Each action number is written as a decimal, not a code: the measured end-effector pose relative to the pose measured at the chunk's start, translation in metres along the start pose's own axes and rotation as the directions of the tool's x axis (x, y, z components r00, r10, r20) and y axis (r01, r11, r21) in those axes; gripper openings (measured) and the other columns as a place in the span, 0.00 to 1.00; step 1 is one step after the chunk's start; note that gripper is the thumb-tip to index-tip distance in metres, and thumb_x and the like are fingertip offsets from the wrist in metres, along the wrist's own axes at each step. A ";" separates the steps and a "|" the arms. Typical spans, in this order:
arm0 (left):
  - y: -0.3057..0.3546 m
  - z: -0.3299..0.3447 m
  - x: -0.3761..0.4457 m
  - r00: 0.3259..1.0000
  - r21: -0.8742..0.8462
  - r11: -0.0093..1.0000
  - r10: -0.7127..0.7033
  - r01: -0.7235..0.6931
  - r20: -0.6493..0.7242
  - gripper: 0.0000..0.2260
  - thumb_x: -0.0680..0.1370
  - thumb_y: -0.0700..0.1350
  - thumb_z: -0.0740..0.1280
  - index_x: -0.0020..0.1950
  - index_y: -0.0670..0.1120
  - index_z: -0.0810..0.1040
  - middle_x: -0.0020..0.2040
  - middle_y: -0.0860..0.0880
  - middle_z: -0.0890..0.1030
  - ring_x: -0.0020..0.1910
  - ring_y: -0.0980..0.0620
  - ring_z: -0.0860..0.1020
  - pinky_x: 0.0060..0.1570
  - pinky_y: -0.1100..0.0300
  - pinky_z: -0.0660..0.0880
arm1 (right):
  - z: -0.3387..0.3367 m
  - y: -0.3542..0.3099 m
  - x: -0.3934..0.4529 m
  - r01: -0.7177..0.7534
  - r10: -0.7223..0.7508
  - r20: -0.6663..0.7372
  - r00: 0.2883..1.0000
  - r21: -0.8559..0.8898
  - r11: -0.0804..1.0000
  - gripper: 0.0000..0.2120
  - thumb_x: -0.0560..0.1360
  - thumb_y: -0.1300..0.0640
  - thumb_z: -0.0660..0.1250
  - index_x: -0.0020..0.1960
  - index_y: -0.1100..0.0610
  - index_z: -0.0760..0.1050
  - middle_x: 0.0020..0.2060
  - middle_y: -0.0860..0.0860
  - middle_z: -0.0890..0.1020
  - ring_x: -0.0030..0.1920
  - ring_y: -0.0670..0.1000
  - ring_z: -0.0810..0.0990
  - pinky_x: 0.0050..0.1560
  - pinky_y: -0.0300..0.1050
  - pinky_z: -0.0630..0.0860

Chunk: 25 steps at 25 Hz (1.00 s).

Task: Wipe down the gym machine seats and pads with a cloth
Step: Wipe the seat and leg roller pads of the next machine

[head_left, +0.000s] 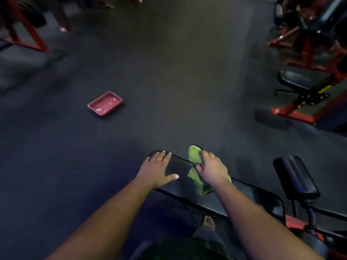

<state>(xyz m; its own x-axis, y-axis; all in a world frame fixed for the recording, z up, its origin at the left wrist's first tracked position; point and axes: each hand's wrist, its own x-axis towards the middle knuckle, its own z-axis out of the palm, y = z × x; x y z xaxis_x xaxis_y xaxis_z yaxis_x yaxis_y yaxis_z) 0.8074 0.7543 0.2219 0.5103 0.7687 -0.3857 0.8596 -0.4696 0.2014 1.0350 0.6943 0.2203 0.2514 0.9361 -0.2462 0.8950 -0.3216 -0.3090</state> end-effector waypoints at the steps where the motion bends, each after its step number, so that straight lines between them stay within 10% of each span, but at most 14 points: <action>1: -0.026 -0.008 -0.013 0.999 -0.005 0.999 -0.032 0.032 -0.018 0.44 0.75 0.74 0.55 0.83 0.52 0.43 0.84 0.49 0.47 0.82 0.48 0.49 0.79 0.44 0.51 | 0.000 -0.029 0.003 0.036 -0.036 0.001 0.999 -0.001 0.999 0.24 0.78 0.44 0.63 0.71 0.49 0.65 0.63 0.53 0.75 0.63 0.58 0.75 0.55 0.55 0.77; 16: -0.259 -0.126 0.035 0.975 0.011 0.977 -0.210 0.211 -0.075 0.44 0.75 0.75 0.55 0.83 0.54 0.45 0.83 0.50 0.47 0.82 0.49 0.48 0.79 0.45 0.50 | 0.021 -0.261 0.183 0.200 -0.201 0.026 0.979 0.022 0.980 0.23 0.77 0.43 0.63 0.70 0.49 0.67 0.62 0.52 0.76 0.63 0.59 0.76 0.56 0.56 0.78; 25: -0.362 -0.200 0.175 0.994 0.026 0.999 -0.030 0.032 -0.103 0.44 0.75 0.74 0.55 0.83 0.53 0.45 0.83 0.49 0.47 0.82 0.48 0.50 0.79 0.45 0.51 | 0.001 -0.321 0.315 0.019 -0.019 -0.063 0.998 -0.006 1.000 0.23 0.78 0.44 0.62 0.71 0.48 0.66 0.63 0.51 0.76 0.63 0.57 0.76 0.57 0.54 0.77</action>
<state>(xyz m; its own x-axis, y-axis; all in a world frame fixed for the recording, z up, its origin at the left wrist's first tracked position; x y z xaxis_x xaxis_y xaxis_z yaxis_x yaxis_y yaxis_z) 0.5904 1.1455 0.2615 0.4846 0.8230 -0.2964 0.8747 -0.4556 0.1651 0.8267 1.0926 0.2409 0.2570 0.9491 -0.1823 0.9018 -0.3034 -0.3078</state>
